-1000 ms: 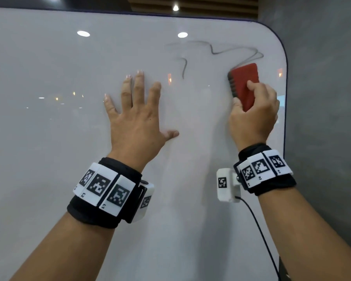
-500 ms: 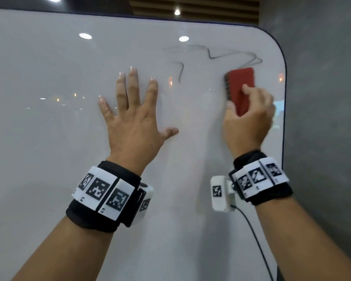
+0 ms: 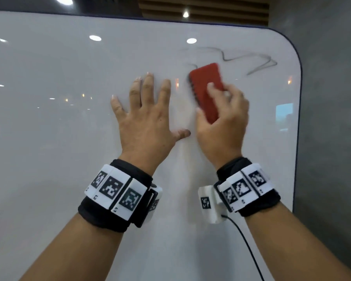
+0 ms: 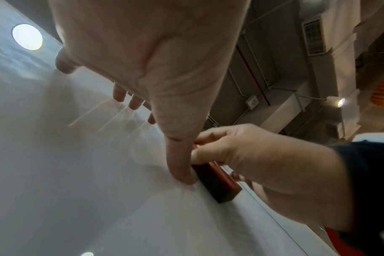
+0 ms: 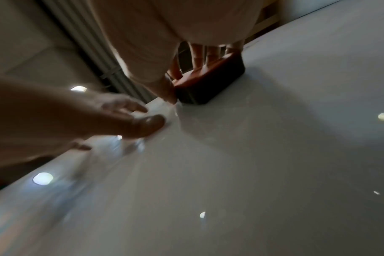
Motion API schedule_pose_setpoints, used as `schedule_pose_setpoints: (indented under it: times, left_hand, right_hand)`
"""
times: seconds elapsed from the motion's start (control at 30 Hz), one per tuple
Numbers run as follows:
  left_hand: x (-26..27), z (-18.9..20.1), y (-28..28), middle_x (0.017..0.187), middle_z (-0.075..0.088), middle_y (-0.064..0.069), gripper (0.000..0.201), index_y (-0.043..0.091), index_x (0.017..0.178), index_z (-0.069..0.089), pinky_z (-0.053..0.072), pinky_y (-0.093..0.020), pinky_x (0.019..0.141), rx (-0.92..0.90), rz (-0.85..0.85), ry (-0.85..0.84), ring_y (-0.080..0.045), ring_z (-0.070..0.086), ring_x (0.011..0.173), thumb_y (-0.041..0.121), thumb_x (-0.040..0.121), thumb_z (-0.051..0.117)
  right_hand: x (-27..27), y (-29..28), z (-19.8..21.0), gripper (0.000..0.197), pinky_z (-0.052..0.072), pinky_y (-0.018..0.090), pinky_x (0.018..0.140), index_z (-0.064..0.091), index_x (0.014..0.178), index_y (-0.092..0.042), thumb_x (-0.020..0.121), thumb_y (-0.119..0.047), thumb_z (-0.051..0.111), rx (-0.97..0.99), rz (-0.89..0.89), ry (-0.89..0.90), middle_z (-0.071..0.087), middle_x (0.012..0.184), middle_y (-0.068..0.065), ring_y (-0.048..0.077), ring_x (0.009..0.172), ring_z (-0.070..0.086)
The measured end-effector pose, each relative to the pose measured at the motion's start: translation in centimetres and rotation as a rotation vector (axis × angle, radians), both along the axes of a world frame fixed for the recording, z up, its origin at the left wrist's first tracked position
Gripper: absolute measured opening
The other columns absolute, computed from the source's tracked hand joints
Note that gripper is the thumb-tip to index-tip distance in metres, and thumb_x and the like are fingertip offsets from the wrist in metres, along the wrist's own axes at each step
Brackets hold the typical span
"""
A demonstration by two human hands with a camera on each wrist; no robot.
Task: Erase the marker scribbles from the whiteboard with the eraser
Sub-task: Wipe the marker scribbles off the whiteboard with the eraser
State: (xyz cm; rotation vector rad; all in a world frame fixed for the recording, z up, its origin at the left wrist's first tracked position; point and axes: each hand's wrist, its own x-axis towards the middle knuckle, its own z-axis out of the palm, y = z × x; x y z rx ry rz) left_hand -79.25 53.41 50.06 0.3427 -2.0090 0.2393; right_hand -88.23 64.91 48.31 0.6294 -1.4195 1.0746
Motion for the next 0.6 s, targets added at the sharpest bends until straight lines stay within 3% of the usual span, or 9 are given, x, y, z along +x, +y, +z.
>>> schedule_pose_setpoints:
  times: [0.13, 0.3, 0.37, 0.47, 0.6]
  left_hand:
    - [0.2, 0.4, 0.0, 0.157, 0.014, -0.006, 0.111, 0.025, 0.155, 0.011, 0.017, -0.069, 0.111, -0.023, 0.001, 0.017, -0.028, 0.012, 0.144, 0.076, 0.071, 0.064]
    - [0.1, 0.5, -0.1, 0.158, 0.006, -0.007, 0.117, 0.024, 0.156, 0.004, 0.012, -0.069, 0.113, -0.029, 0.029, -0.035, -0.029, 0.006, 0.146, 0.081, 0.070, 0.060]
    - [0.1, 0.5, -0.2, 0.160, 0.000, -0.007, 0.116, 0.024, 0.156, 0.004, 0.009, -0.069, 0.114, -0.018, 0.017, -0.041, -0.029, 0.000, 0.148, 0.080, 0.071, 0.060]
    - [0.1, 0.7, -0.3, 0.163, -0.015, -0.008, 0.110, 0.023, 0.155, 0.007, 0.005, -0.068, 0.114, -0.022, -0.025, -0.035, -0.027, -0.012, 0.151, 0.076, 0.075, 0.060]
    - [0.1, 1.0, -0.4, 0.164, -0.016, -0.007, 0.112, 0.022, 0.153, 0.009, 0.004, -0.068, 0.115, -0.001, -0.032, -0.079, -0.022, -0.013, 0.152, 0.078, 0.072, 0.061]
  right_hand:
    - [0.1, 0.2, -0.3, 0.049, 0.045, 0.044, 0.094, 0.065, 0.128, -0.018, 0.079, -0.021, 0.072, 0.198, -0.007, 0.101, 0.056, 0.132, 0.008, 0.028, 0.111, 0.053]
    - [-1.6, 2.0, 2.4, 0.048, 0.043, 0.049, 0.100, 0.064, 0.129, -0.022, 0.081, -0.022, 0.066, -0.055, -0.007, -0.041, 0.055, 0.134, 0.006, 0.029, 0.117, 0.050]
    - [-0.7, 0.7, 2.2, 0.049, 0.041, 0.048, 0.101, 0.063, 0.129, -0.021, 0.081, -0.022, 0.065, -0.068, -0.007, -0.064, 0.053, 0.135, 0.007, 0.029, 0.119, 0.049]
    - [0.6, -0.9, 0.6, 0.050, 0.041, 0.043, 0.097, 0.064, 0.129, -0.020, 0.079, -0.022, 0.068, 0.080, 0.008, 0.017, 0.055, 0.133, 0.007, 0.028, 0.114, 0.050]
    - [-0.5, 1.2, 1.6, 0.047, 0.046, 0.044, 0.093, 0.066, 0.126, -0.020, 0.080, -0.025, 0.068, 0.180, -0.056, 0.088, 0.057, 0.129, 0.007, 0.028, 0.110, 0.053]
